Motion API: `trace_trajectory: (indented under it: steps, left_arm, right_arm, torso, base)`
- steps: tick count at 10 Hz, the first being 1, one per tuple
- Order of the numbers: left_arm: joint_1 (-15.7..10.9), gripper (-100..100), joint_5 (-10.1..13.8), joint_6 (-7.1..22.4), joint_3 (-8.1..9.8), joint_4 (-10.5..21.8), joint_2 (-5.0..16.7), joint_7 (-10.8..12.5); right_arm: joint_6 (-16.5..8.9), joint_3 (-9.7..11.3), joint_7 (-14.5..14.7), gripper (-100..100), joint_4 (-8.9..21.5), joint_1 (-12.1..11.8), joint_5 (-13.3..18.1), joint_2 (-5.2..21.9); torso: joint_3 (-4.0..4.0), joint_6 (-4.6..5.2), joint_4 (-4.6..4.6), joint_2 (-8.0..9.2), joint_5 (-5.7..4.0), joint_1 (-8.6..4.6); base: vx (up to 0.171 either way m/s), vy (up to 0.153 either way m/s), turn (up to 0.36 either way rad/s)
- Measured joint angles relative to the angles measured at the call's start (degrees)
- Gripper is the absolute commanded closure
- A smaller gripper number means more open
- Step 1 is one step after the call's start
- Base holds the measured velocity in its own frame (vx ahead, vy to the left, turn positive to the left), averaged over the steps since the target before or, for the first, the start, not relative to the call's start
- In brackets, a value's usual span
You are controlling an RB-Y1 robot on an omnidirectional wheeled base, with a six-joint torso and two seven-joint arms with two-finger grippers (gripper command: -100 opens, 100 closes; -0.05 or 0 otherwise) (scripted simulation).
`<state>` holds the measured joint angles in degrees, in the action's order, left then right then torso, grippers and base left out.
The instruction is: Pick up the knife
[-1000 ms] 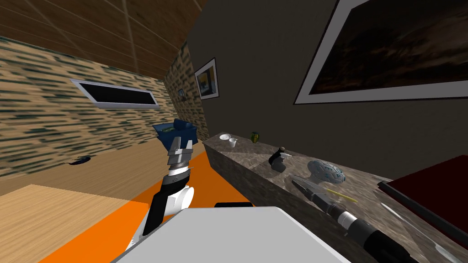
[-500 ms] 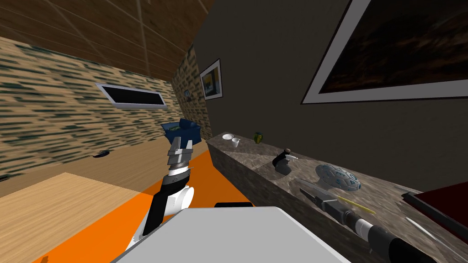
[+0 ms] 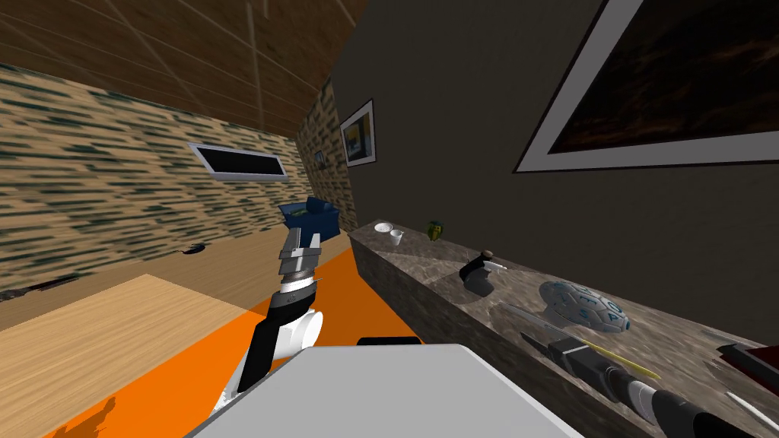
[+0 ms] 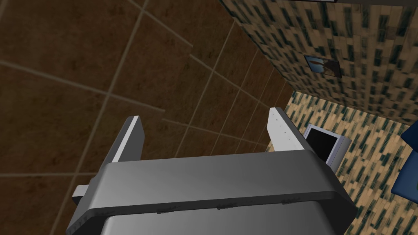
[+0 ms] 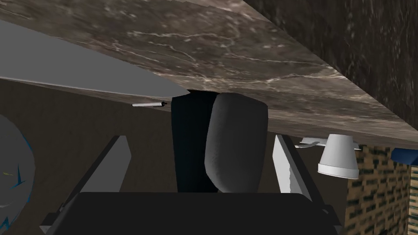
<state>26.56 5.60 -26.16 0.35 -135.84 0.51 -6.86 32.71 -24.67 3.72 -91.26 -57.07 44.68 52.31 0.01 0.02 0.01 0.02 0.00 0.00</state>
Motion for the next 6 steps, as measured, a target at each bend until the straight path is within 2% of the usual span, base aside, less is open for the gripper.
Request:
trace_trajectory:
  steps: [5, 6]
  left_arm:
    - [0.01, 0, 0.00, 0.00, 0.00, 0.00, 0.00, 0.00]
    - [0.00, 0, 0.00, 0.00, 0.00, 0.00, 0.00, 0.00]
  right_arm:
    - [-1.91, -0.46, 0.77, -100, 2.66, -2.97, 6.83, 5.31]
    - [-3.31, -0.07, 0.14, -100, 2.50, -3.89, 8.67, 7.15]
  torso:
    - [-0.01, 0.02, 0.00, -0.02, -0.01, -0.02]
    - [-0.02, 0.00, -0.01, -0.03, 0.00, -0.02]
  base:
    - [0.000, 0.006, 0.074]
    - [0.004, 0.004, 0.136]
